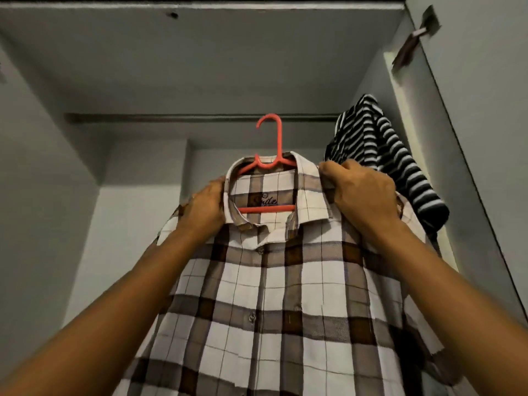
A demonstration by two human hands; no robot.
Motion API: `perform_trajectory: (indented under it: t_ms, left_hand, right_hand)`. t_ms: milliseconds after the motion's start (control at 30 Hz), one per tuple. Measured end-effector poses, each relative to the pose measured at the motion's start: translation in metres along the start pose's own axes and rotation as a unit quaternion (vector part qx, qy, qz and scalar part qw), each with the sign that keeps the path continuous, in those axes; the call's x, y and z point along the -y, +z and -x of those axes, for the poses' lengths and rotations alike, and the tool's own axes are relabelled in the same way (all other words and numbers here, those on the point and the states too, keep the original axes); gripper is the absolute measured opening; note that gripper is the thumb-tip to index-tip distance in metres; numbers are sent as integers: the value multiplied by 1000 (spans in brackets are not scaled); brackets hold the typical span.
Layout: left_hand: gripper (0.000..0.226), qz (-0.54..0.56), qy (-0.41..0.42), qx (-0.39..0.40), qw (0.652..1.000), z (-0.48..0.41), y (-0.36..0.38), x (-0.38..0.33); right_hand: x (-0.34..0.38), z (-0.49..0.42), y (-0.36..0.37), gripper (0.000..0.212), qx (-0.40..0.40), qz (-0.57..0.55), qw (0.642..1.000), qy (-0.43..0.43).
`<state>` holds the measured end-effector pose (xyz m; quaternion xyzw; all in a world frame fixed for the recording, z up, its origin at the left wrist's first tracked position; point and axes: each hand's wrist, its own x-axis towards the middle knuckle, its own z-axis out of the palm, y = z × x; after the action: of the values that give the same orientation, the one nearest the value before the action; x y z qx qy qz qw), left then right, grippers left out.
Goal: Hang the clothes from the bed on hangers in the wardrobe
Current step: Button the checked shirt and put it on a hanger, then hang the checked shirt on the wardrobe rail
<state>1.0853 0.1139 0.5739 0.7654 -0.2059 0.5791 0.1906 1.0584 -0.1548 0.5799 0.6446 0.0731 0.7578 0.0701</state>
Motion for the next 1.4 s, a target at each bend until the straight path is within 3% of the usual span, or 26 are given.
perform_trajectory:
  t_ms: [200, 567, 833, 1000, 1200, 1400]
  left_hand:
    - [44, 56, 24, 16, 998, -88, 63, 13]
    - [58, -12, 62, 133, 989, -163, 171, 39]
    - [55, -29, 108, 115, 987, -183, 211, 55]
    - [59, -19, 130, 86, 988, -187, 221, 62]
    - [51, 73, 129, 38, 988, -162, 225, 47]
    - [43, 237, 149, 9, 960, -129, 241, -24]
  right_hand:
    - [-22, -75, 62, 19, -1, 83, 996, 17]
    - [-45, -139, 127, 29, 27, 249, 963, 98]
    - [-47, -172, 164, 18, 70, 366, 925, 78]
    - [-60, -181, 179, 24, 123, 404, 900, 111]
    - [-74, -145, 173, 30, 187, 408, 892, 52]
    - [-75, -97, 140, 40, 194, 344, 918, -44]
